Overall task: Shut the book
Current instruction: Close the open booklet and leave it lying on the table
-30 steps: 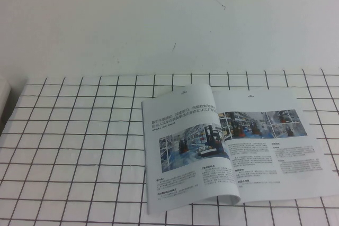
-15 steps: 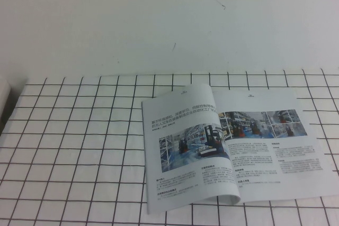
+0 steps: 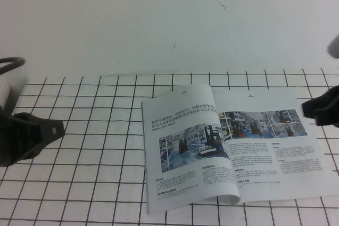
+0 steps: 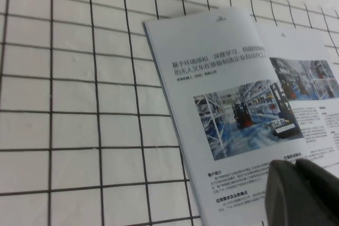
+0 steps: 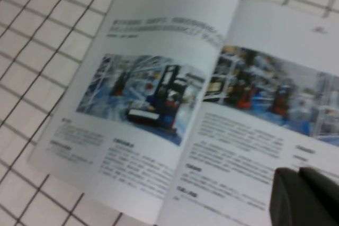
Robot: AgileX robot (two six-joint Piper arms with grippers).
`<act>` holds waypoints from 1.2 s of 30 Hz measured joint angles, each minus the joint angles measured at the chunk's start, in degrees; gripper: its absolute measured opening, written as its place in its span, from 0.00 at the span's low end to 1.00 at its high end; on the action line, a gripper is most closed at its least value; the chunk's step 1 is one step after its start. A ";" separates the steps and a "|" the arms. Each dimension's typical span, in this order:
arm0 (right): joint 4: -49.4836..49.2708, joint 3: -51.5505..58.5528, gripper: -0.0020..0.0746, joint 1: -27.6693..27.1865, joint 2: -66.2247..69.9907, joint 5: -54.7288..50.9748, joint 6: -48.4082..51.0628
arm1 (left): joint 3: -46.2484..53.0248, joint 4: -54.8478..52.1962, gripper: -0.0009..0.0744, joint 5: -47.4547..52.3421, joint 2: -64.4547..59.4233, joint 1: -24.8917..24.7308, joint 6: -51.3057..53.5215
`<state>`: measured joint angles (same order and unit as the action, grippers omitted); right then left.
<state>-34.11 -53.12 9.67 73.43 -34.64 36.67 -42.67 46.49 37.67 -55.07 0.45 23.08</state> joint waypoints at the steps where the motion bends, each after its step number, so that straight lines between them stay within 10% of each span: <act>1: -2.43 -1.29 0.02 0.47 3.24 -1.06 2.48 | 0.00 2.43 0.01 0.00 -2.67 0.00 1.90; 17: -13.39 -17.91 0.02 1.35 40.49 -11.14 13.05 | -0.11 30.24 0.01 -4.37 -35.99 -2.59 28.27; 26: -7.47 -18.37 0.02 1.48 44.48 -7.81 9.64 | -6.28 32.46 0.01 -8.19 -47.65 -12.96 28.78; 36: -6.12 -18.95 0.02 1.48 46.03 -7.53 8.02 | -13.29 32.33 0.01 -12.70 -53.29 -13.97 22.29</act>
<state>-40.23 -72.06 11.15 119.46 -42.16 44.69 -55.96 78.83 24.97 -108.36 -13.52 45.37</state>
